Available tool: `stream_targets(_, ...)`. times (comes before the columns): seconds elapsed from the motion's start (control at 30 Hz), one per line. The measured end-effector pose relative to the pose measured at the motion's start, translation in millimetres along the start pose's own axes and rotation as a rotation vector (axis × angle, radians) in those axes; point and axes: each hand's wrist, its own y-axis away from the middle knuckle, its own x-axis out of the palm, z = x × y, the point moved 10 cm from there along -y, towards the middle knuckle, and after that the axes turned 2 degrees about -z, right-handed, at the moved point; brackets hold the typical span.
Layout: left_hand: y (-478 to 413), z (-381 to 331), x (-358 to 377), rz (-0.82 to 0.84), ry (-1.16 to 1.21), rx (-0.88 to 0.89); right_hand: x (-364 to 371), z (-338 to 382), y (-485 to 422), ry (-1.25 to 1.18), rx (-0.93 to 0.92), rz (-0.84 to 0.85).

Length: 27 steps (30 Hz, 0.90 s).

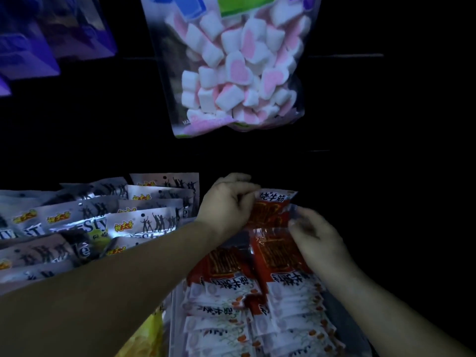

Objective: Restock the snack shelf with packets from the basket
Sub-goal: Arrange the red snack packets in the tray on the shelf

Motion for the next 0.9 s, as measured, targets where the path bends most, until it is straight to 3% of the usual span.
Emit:
stream_targets(0.07, 7, -22, -12, 0.036, 0.157, -0.007, -14, 23, 1, -0.021, -0.070, -0.066)
stream_targets(0.2, 30, -54, -29, 0.100, 0.355, -0.071, -11, 49, 10, -0.094, -0.097, 0.025)
stream_targets(0.4, 86, -55, -37, 0.061, 0.692, -0.377, -15, 62, 40, -0.067, -0.106, 0.082)
stream_targets(0.57, 114, -64, -49, 0.037, 0.610, -0.344, -14, 75, 59, -0.061, -0.116, 0.236)
stream_targets(0.73, 121, -66, -53, 0.043, 0.512, -0.377, -24, 78, 71, -0.043, -0.113, 0.172)
stream_targets(0.9, 129, -67, -47, 0.067, 0.533, -0.515, -24, 80, 80, -0.133, -0.079, 0.259)
